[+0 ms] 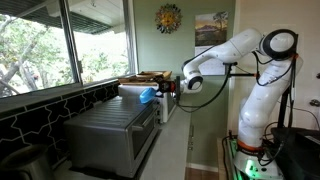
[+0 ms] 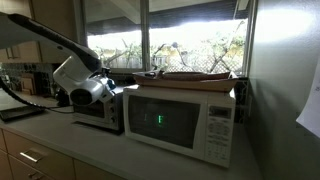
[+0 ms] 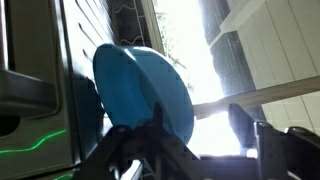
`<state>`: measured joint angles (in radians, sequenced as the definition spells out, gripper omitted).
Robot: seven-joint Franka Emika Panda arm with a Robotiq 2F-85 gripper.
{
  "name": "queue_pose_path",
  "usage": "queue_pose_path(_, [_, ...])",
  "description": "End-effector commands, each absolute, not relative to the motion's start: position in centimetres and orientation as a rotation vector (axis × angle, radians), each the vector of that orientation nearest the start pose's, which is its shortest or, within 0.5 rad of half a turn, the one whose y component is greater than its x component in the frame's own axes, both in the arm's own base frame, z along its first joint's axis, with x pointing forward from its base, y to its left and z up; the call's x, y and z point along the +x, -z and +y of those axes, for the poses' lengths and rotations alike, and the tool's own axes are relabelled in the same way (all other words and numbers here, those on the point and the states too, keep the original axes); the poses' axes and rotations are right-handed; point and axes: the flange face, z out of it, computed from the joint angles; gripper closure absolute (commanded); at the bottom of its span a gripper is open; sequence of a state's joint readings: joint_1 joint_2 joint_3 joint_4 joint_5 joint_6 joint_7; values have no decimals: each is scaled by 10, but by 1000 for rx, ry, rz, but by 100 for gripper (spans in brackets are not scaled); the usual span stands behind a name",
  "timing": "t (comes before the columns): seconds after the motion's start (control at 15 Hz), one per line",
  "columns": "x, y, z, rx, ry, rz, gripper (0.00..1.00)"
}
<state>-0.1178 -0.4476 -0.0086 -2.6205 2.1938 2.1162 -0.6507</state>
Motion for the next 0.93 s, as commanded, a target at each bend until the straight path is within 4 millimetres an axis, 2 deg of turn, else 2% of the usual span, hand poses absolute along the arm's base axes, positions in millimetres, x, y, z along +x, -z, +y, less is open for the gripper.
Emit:
queue_pose_path(0.0, [423, -464, -13, -1338, 640, 793, 2])
queue_pose_path(0.47, [423, -490, -1, -1582, 714, 880, 0])
queue_pose_path(0.87, [422, -508, -5, -1728, 723, 932, 0])
